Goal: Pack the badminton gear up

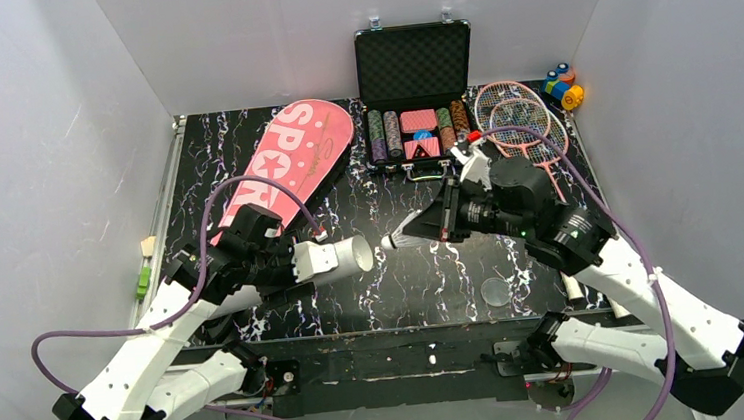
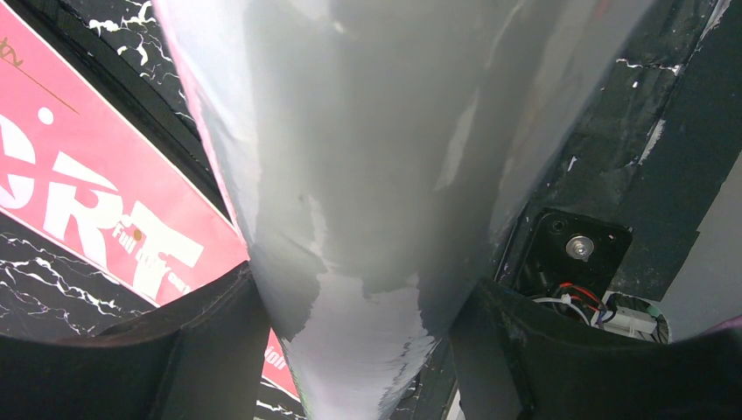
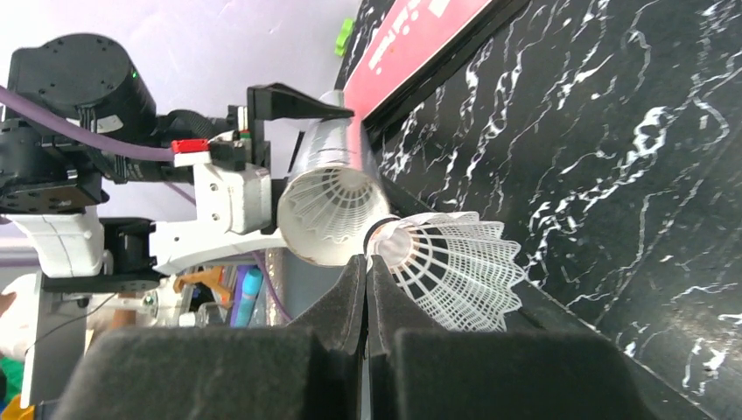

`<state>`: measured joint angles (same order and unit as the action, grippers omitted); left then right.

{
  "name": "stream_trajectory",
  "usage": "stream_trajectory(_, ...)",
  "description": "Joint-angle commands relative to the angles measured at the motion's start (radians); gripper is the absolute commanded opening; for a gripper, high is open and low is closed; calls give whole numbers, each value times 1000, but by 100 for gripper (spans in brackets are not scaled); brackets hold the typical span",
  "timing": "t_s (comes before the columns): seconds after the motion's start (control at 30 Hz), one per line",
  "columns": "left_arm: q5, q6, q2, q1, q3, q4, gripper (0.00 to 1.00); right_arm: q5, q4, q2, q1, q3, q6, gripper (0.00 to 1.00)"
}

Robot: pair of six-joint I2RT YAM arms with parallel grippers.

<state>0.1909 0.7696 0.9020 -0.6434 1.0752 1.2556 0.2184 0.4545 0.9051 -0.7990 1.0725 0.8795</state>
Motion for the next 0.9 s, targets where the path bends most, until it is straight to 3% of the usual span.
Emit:
stream_trajectory(0.0,1,7,-7,6,20,-19,25,-52,19,66,-83,92,12,1)
stream_trajectory(0.23,3,4,-11,5,16,-21,25,-86,-29,134,-167,129,20,1)
stream_trajectory(0.77,3,5,-13,5,22,-16,25,-52,-199,249,-218,134,58,1)
stream_trajectory(0.83,4,5,-12,6,26,-18,25,-42,-222,245,-222,114,74,12)
stream_trajectory(0.87,4,5,-11,6,27,-18,25,-31,-241,240,-223,90,84,24)
